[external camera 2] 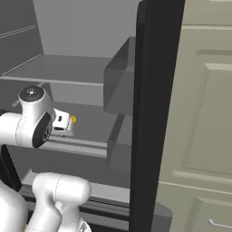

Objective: Open the fridge, remove the pear, lemon, and shrimp, and place them on any counter.

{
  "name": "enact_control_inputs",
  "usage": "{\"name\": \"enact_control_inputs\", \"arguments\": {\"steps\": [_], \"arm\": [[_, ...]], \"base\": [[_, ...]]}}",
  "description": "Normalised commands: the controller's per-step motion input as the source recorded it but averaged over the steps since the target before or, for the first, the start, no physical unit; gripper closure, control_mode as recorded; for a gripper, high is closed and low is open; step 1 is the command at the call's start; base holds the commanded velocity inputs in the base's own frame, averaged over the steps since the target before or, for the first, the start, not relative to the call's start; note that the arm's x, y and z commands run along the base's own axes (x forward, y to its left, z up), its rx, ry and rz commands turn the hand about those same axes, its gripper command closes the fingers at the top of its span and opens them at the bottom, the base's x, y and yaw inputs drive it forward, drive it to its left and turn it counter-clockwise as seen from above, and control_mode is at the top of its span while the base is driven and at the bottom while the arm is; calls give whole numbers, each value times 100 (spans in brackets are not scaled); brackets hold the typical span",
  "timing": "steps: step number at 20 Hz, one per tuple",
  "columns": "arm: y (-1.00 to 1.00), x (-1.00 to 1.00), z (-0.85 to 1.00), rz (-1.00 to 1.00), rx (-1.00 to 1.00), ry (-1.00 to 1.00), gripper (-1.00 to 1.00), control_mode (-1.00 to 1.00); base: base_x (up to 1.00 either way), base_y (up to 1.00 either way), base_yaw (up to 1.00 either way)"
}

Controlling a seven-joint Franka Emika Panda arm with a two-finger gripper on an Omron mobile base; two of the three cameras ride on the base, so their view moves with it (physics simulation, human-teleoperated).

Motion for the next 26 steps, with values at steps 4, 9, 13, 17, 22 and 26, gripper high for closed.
{"name": "enact_control_inputs", "arguments": {"steps": [4, 9, 13, 17, 22, 26], "arm": [[28, 40, -8, 0, 0, 0, -100, -100], [21, 37, -6, -1, 0, 0, -100, -100], [19, 32, -22, -2, 0, 0, -100, -100], [29, 29, -27, -1, 0, 4, -100, -100], [30, 33, -7, -1, 0, 6, -100, -100], [10, 51, -6, -1, 0, 9, -100, -100]], "base": [[0, 0, 0], [0, 0, 0], [0, 0, 0], [0, 0, 0], [0, 0, 0], [0, 0, 0]]}}
